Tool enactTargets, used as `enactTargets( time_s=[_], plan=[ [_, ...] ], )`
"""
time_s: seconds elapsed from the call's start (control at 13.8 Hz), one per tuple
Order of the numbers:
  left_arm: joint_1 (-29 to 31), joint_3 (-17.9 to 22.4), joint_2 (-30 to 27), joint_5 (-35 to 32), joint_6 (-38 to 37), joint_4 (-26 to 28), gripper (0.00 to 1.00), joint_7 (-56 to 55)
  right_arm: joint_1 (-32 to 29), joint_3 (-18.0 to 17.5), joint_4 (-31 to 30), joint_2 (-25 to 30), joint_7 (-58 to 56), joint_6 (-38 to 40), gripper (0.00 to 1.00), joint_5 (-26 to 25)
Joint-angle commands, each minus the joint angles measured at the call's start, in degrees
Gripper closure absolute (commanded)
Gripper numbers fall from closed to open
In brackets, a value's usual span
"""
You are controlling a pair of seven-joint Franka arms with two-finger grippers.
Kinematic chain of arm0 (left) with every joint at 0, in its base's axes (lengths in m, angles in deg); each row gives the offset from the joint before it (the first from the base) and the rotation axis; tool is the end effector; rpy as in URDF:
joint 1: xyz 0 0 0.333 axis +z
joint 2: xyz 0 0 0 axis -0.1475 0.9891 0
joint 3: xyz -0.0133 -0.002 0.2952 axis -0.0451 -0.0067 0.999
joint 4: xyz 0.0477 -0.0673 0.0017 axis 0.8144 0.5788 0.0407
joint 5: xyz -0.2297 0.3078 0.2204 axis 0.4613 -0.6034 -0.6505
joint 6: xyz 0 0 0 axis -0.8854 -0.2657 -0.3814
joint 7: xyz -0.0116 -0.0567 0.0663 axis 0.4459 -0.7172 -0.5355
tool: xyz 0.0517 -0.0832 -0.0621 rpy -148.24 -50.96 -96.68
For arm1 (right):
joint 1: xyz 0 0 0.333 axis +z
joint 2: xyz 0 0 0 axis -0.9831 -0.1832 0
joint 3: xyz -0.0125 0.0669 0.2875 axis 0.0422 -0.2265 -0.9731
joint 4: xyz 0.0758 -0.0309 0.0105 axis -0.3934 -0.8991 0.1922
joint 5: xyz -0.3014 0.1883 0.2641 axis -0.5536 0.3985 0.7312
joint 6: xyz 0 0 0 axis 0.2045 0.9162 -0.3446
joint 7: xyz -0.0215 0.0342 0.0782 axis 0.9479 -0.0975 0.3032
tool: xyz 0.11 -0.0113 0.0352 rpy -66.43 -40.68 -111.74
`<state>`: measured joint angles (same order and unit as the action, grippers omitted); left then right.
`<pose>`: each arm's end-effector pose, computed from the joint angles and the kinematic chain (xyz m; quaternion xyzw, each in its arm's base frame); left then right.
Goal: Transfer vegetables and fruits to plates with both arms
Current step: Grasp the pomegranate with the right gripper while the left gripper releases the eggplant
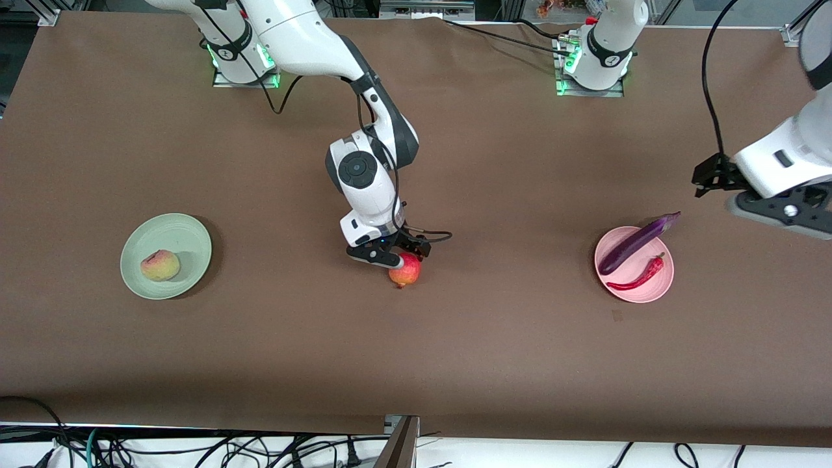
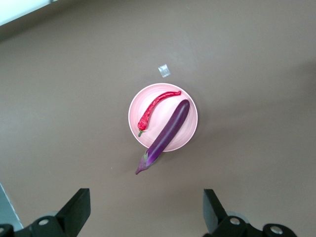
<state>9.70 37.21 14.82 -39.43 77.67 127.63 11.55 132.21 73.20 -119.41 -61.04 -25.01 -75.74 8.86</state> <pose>0.6548 -0.0350 0.5648 -0.9892 0.1293 0.0304 0.0614 0.6004 0.4758 0.1633 -0.9790 0.1489 -0.0835 0.1114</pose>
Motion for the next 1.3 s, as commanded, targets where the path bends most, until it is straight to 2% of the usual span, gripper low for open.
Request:
enactTargets(
  time_s=[0.0,0.07,0.22,0.29,0.43,0.8,1.01,1.08,1.23],
  plan=[
    [-0.85,4.24,1.34,4.33,2.64,-1.04,0.00,-4.47,0.24,0.12,-0.32,-0.44,0.04,-2.87,0.00,0.45],
    [-5.83,9.41,-0.24,7.40,3.79,0.88,0.00,-4.73,0.24,0.21,-0.32,-0.96,-0.05,-3.75,0.00,0.37],
    [-19.34,25.81,-4.80,9.88,7.82,7.02,0.00,-5.96,0.24,0.21,-0.32,-1.84,-0.14,-5.68,0.00,0.02],
    [-22.80,29.64,-7.61,11.02,9.93,11.49,0.00,-6.05,0.15,0.21,-0.32,-2.02,-0.14,-6.65,0.00,-1.12],
    [-22.66,29.85,-13.67,11.82,15.99,20.98,0.00,-5.79,-0.03,0.21,-0.32,-2.72,-0.14,-7.45,0.00,-2.53],
    [-20.73,27.66,-14.40,11.03,16.54,22.26,0.00,-5.79,-0.38,0.30,-0.32,-2.90,-0.40,-9.29,0.01,-2.80],
    [-19.06,26.16,-14.40,11.03,16.19,22.17,0.00,-5.79,-0.47,0.39,-0.32,-2.82,-1.54,-9.29,0.52,-2.80],
    [-18.71,26.07,-14.40,11.03,16.19,22.26,0.00,-5.36,-0.47,0.56,-0.32,-2.82,-1.63,-9.29,0.59,-2.80],
    [-18.36,25.37,-14.40,11.03,16.19,22.17,0.00,-5.53,-0.47,0.74,-0.32,-2.73,-1.98,-9.29,0.66,-2.80]
  ],
)
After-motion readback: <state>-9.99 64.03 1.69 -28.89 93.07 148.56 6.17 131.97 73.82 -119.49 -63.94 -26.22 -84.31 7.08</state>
